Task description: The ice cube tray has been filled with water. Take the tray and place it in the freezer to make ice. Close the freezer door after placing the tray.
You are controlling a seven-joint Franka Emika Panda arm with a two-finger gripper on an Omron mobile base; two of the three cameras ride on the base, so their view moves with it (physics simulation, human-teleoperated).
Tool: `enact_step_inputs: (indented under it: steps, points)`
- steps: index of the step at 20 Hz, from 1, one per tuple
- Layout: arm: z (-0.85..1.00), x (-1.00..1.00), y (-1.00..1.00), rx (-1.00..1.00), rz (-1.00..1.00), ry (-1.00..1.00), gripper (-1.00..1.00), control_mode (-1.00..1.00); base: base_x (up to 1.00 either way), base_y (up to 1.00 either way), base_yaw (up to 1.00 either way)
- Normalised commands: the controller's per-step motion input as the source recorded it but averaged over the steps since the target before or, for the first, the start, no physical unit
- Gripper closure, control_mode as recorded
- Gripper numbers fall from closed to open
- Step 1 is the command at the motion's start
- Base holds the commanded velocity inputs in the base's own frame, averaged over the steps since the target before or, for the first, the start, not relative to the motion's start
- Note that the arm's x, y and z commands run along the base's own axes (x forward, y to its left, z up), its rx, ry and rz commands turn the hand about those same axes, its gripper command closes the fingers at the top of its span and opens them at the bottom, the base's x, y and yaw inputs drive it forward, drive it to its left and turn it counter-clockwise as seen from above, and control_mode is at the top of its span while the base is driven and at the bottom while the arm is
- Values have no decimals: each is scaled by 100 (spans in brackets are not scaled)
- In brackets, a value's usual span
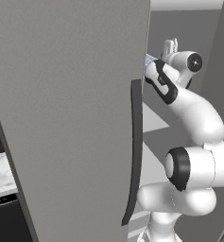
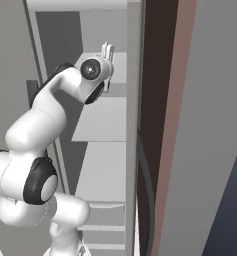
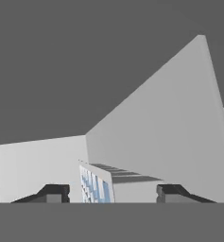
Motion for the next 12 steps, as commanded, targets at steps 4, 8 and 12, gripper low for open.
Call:
enact_step_inputs:
  steps: [4,8,12]
  points:
    - [11,0,0,0,0,0,-100,-100,0,0,0]
    - [8,-7,0,0,0,0,-100,-100,0,0,0]
    - [12,-51,2,0,0,0,-100,-100,0,0,0]
